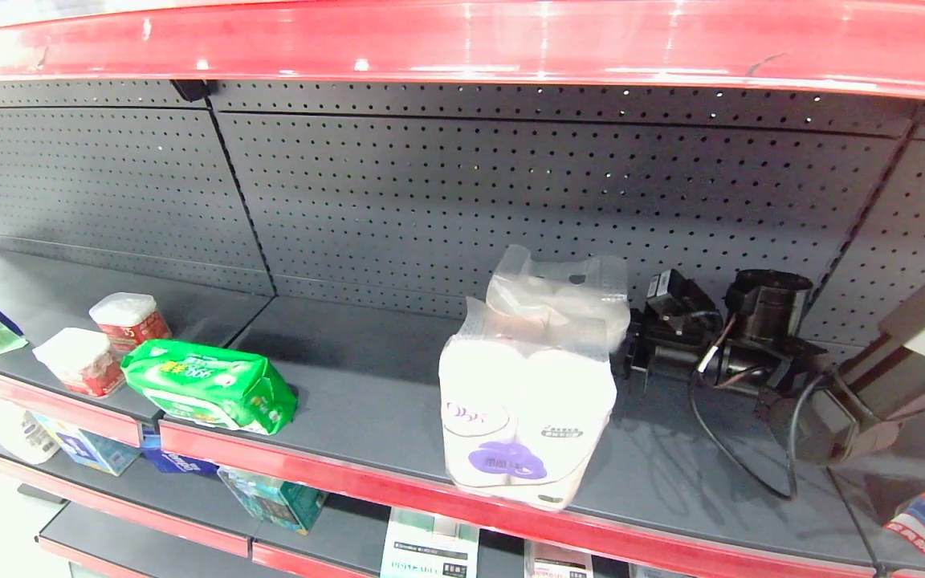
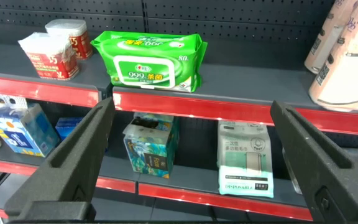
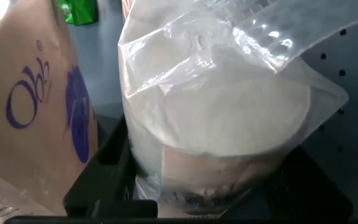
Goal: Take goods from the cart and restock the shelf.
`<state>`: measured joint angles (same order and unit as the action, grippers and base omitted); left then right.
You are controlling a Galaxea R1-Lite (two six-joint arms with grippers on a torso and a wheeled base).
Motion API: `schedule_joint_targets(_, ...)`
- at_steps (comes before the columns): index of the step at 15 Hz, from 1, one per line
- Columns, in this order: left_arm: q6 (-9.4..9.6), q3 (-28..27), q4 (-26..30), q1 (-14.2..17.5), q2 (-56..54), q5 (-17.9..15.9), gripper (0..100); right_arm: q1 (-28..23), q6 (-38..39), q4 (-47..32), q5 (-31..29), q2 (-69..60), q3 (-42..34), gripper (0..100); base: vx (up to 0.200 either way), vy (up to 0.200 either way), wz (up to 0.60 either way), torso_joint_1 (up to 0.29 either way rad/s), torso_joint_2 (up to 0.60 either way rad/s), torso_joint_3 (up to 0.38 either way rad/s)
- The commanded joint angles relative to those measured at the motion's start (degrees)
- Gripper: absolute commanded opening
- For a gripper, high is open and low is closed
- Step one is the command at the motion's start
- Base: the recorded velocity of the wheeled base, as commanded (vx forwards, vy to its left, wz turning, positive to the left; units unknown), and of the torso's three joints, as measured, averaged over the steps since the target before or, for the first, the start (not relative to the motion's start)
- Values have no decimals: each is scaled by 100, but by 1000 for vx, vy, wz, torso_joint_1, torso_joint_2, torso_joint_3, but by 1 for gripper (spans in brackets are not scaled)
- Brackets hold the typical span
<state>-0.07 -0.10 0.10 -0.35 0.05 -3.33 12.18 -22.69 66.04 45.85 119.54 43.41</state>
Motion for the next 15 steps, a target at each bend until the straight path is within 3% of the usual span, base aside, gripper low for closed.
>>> schedule_joint_targets(1,-1,1,-1,0,4,-1,100,4,-8,6,-23,-19,1,0,0,0,0,0,0,0)
schedule_joint_targets(9,-1,1,-1,0,4,-1,100,30,-78,6,-94,-36,-52,0,0,0,0,0,0,0)
schedule_joint_targets(10,-1,1,-1,0,4,-1,100,30,-78,6,-111,-45,-61,100,0,0,0,0,0,0)
schedule_joint_targets(15,-1,1,-1,0,-5,-1,100,-23,-60,-3,-111,-265,-272,100,0,0,0,0,0,0)
